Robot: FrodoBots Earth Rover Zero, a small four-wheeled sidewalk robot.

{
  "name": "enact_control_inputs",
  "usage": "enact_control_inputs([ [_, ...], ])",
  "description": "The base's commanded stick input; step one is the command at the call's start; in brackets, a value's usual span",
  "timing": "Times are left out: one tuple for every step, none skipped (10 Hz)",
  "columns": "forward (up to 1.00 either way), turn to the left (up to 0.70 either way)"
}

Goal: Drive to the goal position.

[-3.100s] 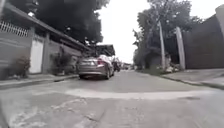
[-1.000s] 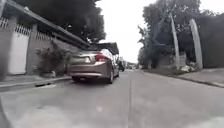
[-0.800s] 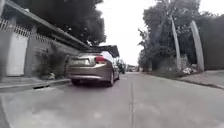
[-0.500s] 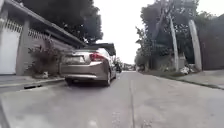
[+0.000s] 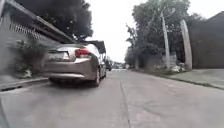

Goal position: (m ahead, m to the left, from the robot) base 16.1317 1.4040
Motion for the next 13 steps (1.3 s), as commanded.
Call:
enact_control_inputs([
  [0.7,-0.35],
  [0.7,-0.35],
  [0.7,-0.35],
  [0.7,-0.23],
  [0.7,-0.06],
  [0.7,-0.04],
  [0.7,-0.02],
  [0.7,0.0],
  [0.7,0.0],
  [0.7,0.0],
  [0.7,0.0],
  [0.7,0.0],
  [0.7,0.0],
])
